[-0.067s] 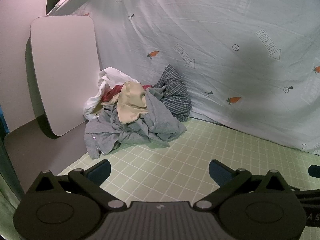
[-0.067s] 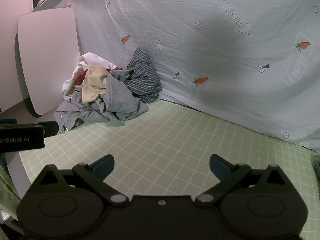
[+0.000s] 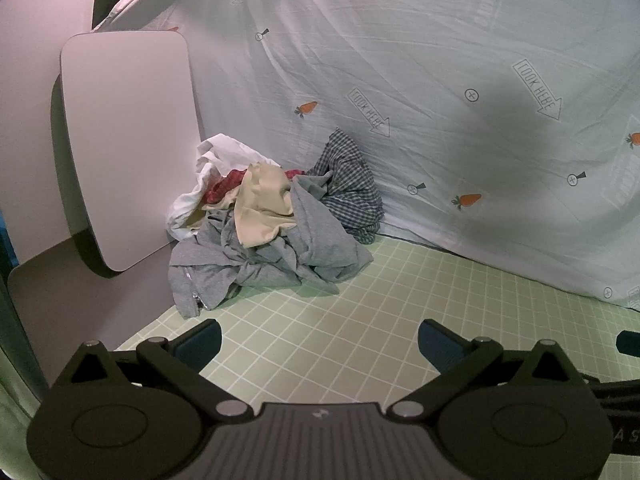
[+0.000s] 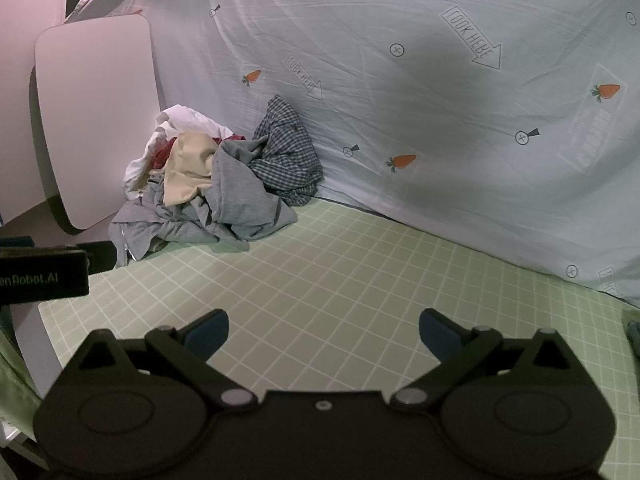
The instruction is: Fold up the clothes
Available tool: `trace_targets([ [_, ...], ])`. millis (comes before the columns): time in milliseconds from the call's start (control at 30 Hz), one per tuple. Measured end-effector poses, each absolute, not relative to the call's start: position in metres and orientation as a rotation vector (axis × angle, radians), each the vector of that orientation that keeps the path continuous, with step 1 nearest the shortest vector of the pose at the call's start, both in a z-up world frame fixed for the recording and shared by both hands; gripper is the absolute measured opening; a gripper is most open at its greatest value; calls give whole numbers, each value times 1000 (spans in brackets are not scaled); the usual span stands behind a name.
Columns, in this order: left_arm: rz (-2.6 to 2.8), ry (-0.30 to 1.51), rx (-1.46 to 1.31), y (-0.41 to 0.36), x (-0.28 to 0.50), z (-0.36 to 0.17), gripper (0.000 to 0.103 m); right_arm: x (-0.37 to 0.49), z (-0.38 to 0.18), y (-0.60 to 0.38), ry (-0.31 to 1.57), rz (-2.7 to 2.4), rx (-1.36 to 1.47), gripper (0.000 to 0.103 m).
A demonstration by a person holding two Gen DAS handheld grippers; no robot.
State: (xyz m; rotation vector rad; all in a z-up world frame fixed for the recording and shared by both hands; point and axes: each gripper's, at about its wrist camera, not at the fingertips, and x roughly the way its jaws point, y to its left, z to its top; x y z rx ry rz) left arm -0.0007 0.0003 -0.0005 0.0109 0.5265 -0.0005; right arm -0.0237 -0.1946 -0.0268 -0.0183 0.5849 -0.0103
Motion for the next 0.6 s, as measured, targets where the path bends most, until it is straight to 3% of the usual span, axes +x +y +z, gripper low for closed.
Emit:
trace_targets([
  [600,-10,525,14,4,-2,-7,103,-26,-27,-194,583,-14,-16,103],
])
